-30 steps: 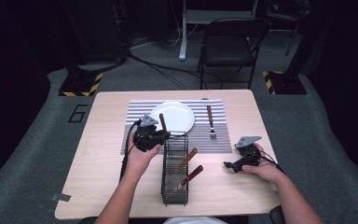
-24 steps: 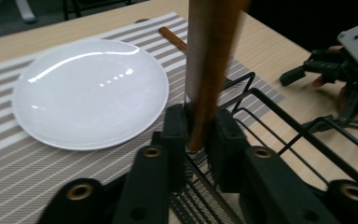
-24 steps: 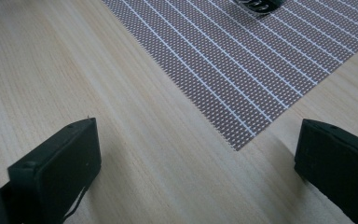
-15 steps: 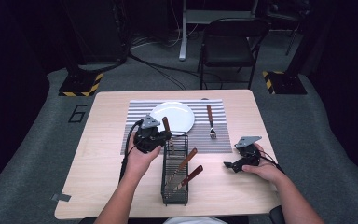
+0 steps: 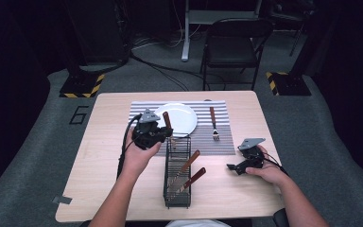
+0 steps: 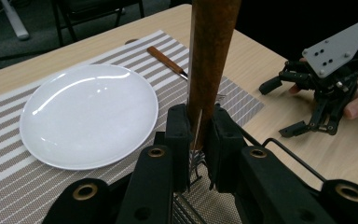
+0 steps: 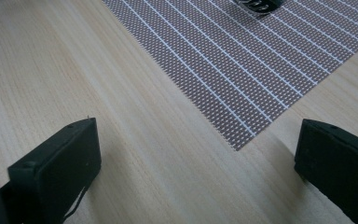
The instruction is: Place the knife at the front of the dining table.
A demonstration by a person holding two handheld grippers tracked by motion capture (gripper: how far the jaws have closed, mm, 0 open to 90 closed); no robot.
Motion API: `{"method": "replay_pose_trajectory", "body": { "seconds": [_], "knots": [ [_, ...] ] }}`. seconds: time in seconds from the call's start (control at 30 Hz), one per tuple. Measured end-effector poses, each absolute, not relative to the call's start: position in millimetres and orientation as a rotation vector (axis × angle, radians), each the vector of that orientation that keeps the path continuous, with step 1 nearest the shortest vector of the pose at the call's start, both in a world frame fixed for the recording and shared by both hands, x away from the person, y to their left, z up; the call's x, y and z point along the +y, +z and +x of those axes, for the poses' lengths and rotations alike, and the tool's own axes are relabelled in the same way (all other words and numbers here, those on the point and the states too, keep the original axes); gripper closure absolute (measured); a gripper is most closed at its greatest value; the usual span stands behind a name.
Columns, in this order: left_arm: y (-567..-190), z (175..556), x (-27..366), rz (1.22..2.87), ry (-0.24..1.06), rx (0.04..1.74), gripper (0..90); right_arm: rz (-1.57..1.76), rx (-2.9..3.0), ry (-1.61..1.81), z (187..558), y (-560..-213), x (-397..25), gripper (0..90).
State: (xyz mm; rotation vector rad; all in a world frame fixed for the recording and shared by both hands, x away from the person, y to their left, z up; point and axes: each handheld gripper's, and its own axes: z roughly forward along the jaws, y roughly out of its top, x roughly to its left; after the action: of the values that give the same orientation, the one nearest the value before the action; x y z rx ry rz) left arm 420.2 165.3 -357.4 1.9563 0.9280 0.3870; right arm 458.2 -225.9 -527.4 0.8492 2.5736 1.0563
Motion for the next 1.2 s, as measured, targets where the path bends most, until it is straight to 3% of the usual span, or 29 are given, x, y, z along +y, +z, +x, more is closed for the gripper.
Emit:
{"method": "replay_pose_trajectory", "body": {
  "seconds": [1.2],
  "knots": [
    [-305, 423, 186, 1.889, 0.445, 0.924, 80.1, 0.849, 2.573, 1.056, 458, -527, -226, 0.0]
  ]
}}
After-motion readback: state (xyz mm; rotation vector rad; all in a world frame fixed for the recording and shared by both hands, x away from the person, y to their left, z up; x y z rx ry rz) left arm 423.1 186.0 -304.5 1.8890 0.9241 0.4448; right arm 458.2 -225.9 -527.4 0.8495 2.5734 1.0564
